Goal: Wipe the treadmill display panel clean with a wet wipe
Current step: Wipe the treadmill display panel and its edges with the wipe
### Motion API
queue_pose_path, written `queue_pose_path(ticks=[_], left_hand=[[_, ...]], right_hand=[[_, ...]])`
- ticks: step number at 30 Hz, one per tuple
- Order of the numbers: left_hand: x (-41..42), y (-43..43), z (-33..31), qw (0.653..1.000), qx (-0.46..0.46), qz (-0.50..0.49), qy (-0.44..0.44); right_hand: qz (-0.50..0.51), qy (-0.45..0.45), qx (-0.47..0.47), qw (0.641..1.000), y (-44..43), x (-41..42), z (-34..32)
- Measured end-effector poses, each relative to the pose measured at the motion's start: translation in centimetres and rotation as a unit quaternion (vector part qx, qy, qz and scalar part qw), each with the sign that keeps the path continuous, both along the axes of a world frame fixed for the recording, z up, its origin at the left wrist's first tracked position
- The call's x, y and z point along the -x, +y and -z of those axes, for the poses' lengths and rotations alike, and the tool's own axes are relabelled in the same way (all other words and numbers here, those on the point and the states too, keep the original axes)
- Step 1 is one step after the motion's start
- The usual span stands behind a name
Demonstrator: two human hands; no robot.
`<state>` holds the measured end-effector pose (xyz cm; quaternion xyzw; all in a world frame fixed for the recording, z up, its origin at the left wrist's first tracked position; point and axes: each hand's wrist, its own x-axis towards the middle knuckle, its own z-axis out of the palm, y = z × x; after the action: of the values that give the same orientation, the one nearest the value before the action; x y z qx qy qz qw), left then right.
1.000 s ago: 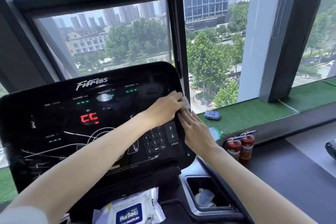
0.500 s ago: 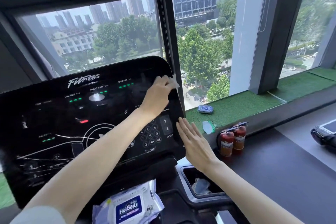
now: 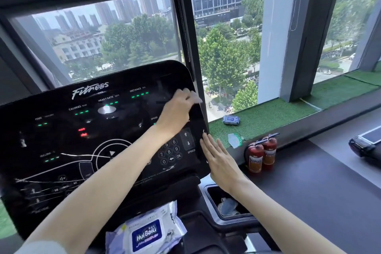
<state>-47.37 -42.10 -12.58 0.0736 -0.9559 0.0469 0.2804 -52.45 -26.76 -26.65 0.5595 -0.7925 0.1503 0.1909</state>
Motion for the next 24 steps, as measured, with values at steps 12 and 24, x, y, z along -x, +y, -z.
queue_pose_path(ticks=[12,24], left_hand=[[0.8,0.2,0.2,1.0,-0.025,0.011,0.002],[-0.8,1.2,1.7,0.978,0.058,0.12,-0.159]], right_hand=[[0.006,0.006,0.007,1.0,-0.1,-0.1,-0.1],[0.014,0.028,0.0,1.0,-0.1,-0.2,-0.3]])
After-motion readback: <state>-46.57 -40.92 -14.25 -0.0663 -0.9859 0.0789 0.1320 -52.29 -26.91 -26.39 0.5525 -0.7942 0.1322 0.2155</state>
